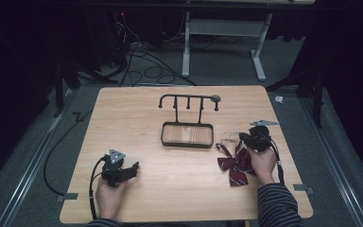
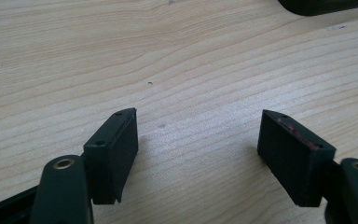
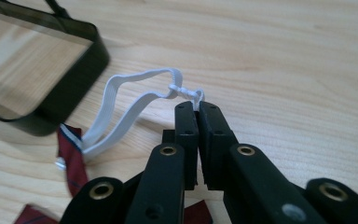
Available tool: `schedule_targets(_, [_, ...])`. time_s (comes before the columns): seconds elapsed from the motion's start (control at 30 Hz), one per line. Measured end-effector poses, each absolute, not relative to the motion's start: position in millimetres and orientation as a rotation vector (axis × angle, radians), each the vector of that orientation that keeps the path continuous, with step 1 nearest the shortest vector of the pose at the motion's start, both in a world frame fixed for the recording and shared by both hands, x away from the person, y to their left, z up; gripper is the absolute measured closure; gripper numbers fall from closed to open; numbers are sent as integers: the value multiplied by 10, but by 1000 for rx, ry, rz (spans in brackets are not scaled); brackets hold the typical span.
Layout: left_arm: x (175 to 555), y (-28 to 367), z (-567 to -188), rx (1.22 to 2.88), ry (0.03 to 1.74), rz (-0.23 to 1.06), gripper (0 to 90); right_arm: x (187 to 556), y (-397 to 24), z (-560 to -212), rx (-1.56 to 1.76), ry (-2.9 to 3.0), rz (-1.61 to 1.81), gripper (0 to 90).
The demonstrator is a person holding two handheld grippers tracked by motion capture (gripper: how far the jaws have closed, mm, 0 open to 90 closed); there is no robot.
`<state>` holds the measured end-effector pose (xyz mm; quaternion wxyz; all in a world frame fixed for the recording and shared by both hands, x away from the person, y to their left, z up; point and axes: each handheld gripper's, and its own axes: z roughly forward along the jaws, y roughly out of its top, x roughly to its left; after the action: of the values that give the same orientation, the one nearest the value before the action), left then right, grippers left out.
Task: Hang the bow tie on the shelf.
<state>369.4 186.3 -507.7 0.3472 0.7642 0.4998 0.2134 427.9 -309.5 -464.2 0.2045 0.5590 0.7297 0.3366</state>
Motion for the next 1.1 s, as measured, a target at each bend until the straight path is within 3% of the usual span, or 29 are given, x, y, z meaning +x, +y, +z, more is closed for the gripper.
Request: schedule_targets(1.1, [3694, 1863, -5077, 1982, 1296, 554, 296, 3657, -2836, -3733, 1199, 2001, 1151, 887])
